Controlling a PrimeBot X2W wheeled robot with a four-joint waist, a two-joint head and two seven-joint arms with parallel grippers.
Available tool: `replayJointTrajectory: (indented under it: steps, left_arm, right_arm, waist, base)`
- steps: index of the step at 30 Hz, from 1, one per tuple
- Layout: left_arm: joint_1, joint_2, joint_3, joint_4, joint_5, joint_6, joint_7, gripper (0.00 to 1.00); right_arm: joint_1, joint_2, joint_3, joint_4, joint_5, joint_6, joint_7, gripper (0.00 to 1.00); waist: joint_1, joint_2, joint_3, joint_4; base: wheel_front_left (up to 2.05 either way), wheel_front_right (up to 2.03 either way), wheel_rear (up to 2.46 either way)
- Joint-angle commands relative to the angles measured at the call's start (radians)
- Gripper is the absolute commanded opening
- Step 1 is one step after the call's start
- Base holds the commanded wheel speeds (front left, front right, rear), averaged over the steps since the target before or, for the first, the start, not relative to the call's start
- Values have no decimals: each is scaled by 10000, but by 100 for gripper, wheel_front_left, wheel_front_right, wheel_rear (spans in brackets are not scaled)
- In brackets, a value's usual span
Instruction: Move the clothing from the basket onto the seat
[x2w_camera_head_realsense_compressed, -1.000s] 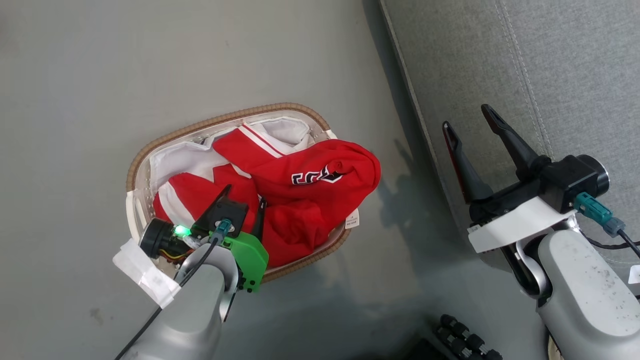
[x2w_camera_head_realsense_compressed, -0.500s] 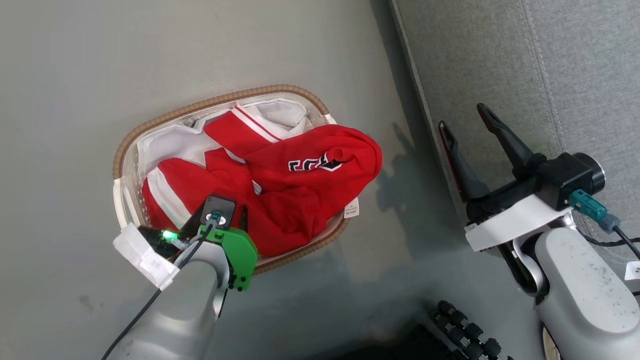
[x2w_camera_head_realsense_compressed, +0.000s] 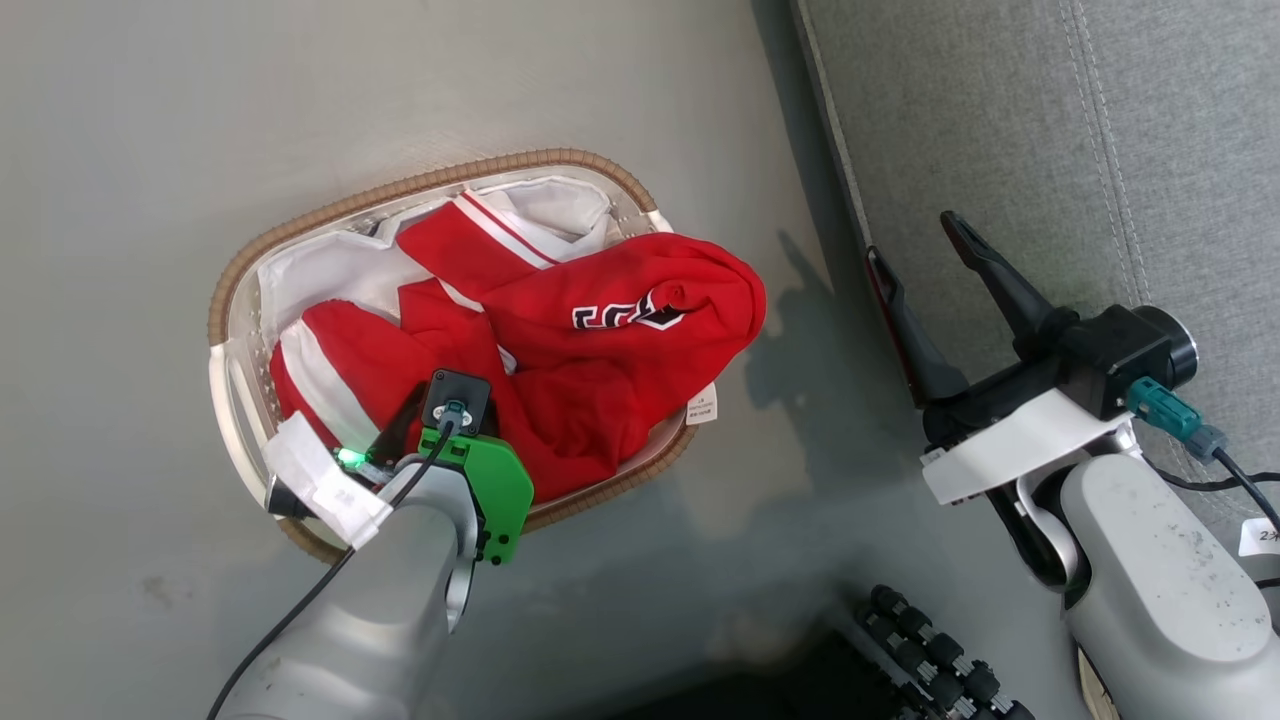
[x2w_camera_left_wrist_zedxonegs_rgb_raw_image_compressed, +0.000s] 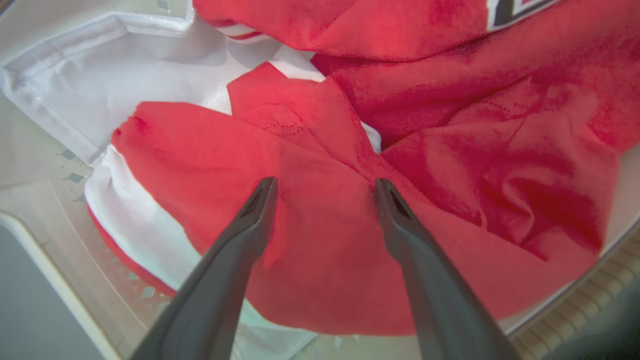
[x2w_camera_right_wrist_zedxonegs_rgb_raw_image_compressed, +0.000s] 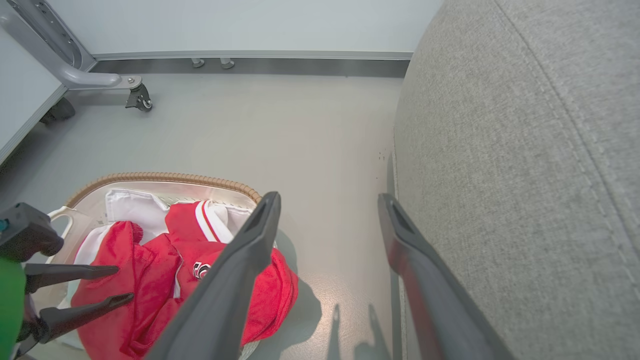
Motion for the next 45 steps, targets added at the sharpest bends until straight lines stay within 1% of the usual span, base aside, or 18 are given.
replayJointTrajectory:
  steps: [1,4,8,17,28,29,30,31,32,33,39,45]
  left_arm:
    - [-265,74,-102,68,-47,180,53,100]
    - [-383,70,-419,302,-96,455,329,100]
    - [-618,72,-669,320,-330,634,498,100]
    - [-1303,72,-1156,579,-662,607,806,100]
    - [-1876,77,-1526,1128,-906,449,1139,100]
    - [-1893,77,-1548,1158,-936,423,1161,92]
    - [-1909,77,-1562,1175,-973,426,1159,57]
    - [-1934,77,-1584,1197,-1006,416,1131,39]
    - [-1949,77,-1606,1203,-1031,378,1102,14]
    - [-1951,75,-1603,1220,-1075,351,1094,0]
    - [-1882,77,-1740,1250,-1222,184,1007,0]
    - [-1412,72,-1662,998,-1610,47,222,0]
  right_arm:
    - [-112,-8,-43,13,50,-3,-46,100]
    - [-116,-63,-119,0,5,-3,-46,100]
    - [-153,-90,-172,-73,-30,-3,-44,100]
    - [-353,-128,-187,-310,-10,-3,-44,100]
    - [-470,-85,-226,-418,46,-3,-44,100]
    - [-473,-78,-226,-416,51,-3,-46,100]
    - [-474,-68,-222,-417,53,-3,-46,100]
    - [-479,-62,-219,-423,52,-3,-46,100]
    - [-484,-54,-220,-429,57,-3,-46,100]
    - [-481,-46,-230,-430,55,-3,-46,100]
    - [-446,-51,-279,-376,61,-3,-46,100]
    - [-378,21,-239,-223,108,-3,-46,100]
  waist:
    - [0,0,96,-9]
    - [0,0,250,37]
    - [0,0,480,114]
    - [0,0,1039,140]
    - [0,0,1625,137]
    - [0,0,1659,142]
    - [0,0,1683,143]
    - [0,0,1709,145]
    - [0,0,1725,147]
    - [0,0,1737,155]
    - [0,0,1689,254]
    - [0,0,1078,294]
  base:
    - [0,0,0]
    - [0,0,0]
    - [0,0,0]
    - [0,0,0]
    - [0,0,0]
    - [0,0,0]
    - [0,0,0]
    - [0,0,0]
    - [0,0,0]
    - [0,0,0]
    - [0,0,0]
    - [0,0,0]
